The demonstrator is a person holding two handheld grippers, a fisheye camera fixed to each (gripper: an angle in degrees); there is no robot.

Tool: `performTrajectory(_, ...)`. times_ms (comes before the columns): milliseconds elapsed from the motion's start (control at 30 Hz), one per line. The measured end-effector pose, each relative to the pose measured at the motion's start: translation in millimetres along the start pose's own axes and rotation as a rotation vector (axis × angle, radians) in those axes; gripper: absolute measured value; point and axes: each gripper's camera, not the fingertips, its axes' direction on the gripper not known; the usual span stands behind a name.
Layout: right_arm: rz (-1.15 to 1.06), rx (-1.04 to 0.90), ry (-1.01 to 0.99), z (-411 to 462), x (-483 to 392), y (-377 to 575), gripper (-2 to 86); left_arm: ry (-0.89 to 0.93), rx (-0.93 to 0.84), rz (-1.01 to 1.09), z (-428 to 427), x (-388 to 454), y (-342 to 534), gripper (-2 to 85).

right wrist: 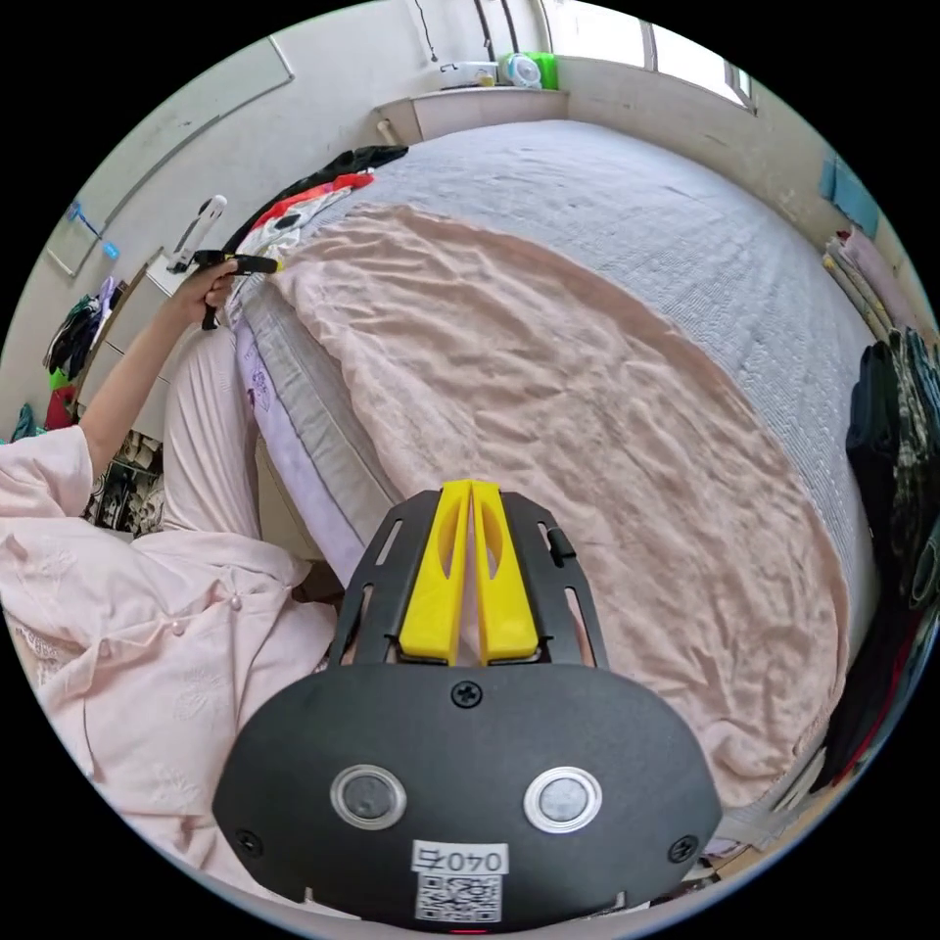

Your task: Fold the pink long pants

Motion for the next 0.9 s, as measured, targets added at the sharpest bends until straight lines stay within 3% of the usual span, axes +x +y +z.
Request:
performTrajectory(67, -0.002, -0.119, -0.009, 27, -2, -7, -0.9, 0.021, -0.021, 0.039, 12, -2, -14, -0.9)
performTrajectory(200, 0.021, -0.169, -0.076, 13, 7, 1, -0.9, -0.08, -0.062, 0.249, 5, 14, -40, -0.9)
performTrajectory(333, 0.086, 0.025, -0.006, -54, 30, 15, -0.9, -0.369, 0.059, 0.213, -21, 21, -54, -0.9)
performTrajectory(400, 0.143, 0.086, 0.025, -73, 51, 18, -0.9, -0.28, 0.161, 0.206, -37, 35, -69, -0.9)
performTrajectory(500, 0.269, 0.096, 0.106, -78, 91, 13, -0.9, -0.092, 0.171, 0.223, -31, 64, -98, -0.9)
performTrajectory(600, 0.376, 0.141, 0.149, -76, 123, 4, -0.9, -0.055, 0.147, 0.2, -5, 89, -131, -1.0)
performTrajectory(733, 0.481, 0.211, 0.063, -64, 164, -16, -0.9, -0.02, 0.072, 0.154, 34, 96, -163, -1.1)
performTrajectory(900, 0.678, 0.081, 0.155, -27, 207, -40, -1.0, -0.011, 0.029, 0.228, 63, 107, -183, -1.1)
